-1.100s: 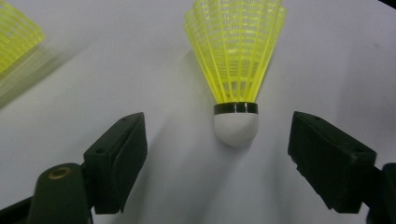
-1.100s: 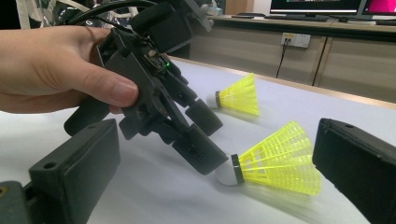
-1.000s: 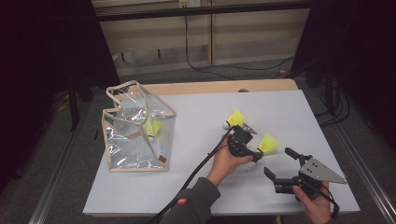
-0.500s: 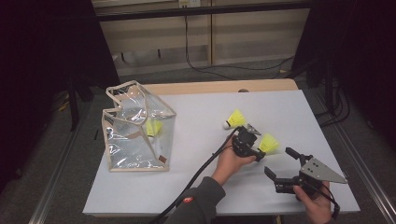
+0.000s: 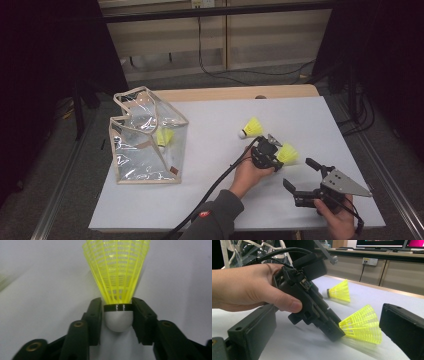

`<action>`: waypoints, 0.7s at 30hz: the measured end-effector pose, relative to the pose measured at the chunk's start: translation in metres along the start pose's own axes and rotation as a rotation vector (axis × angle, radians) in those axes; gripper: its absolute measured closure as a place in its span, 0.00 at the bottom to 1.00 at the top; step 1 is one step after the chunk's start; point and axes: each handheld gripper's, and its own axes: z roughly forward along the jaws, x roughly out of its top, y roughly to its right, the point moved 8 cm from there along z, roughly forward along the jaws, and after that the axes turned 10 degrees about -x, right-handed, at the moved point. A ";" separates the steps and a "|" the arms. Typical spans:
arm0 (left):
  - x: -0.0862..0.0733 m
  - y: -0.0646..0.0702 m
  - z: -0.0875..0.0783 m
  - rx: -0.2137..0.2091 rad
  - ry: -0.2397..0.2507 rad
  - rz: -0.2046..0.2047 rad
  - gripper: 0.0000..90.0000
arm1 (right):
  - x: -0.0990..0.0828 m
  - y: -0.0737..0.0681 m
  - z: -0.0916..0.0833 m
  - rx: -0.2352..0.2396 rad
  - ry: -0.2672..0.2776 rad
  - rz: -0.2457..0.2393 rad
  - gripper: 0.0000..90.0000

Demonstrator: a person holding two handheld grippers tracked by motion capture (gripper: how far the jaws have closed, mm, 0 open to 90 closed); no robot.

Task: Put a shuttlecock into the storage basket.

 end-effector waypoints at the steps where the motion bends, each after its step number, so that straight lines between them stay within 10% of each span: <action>1: 0.000 0.000 0.000 0.000 -0.001 -0.005 0.72 | 0.000 0.000 0.000 -0.001 0.001 -0.002 0.01; 21: 0.001 0.001 -0.020 -0.034 -0.020 -0.060 0.72 | -0.001 0.000 0.002 -0.001 -0.003 -0.007 0.01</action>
